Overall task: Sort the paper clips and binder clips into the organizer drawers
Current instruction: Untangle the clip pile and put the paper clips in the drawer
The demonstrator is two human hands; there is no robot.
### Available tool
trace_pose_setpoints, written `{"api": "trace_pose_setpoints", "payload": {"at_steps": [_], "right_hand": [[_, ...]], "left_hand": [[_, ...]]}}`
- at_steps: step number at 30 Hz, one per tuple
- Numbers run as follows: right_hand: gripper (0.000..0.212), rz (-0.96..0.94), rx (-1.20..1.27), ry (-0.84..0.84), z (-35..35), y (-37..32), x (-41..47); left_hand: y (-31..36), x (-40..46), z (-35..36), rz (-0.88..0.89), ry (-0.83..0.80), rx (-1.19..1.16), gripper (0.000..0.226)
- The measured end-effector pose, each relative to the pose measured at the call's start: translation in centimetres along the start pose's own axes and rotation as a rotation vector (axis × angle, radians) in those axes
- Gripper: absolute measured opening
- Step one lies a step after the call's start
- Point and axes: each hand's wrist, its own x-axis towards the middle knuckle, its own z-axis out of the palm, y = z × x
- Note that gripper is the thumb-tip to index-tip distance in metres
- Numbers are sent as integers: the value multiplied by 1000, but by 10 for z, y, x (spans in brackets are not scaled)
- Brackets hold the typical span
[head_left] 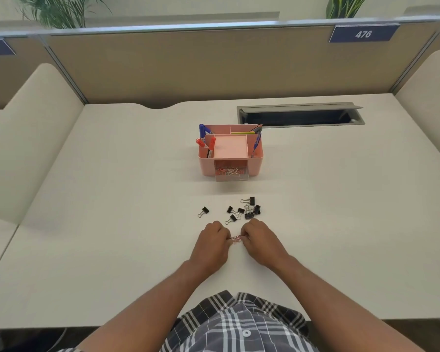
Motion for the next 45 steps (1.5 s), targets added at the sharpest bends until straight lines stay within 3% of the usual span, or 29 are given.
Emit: {"api": "trace_pose_setpoints", "payload": {"at_steps": [9,16,19,24,30,38,45], "right_hand": [[9,144,220,36,-9,3,7],[22,10,25,-8,-7,-5,18],[20,-13,-47,-7,3,-3,19],[11,-20,-40,-1,7,1,18],[6,25,25,-59,4,2,18],[10,176,406,193,-44,-10,41],[13,70,345,372,-88,-37,100]], "left_hand": [[-3,1,-2,-20,64,-29,13],[-1,6,-10,-157,84,-180,22],[-4,8,-10,-182,42,-173,11],[-5,12,-7,-108,-5,-82,27],[-1,17,-6,-71,-21,-16,14],[-1,47,-33,-139,214,-282,16],[10,114,-84,-117,337,-333,19]]}}
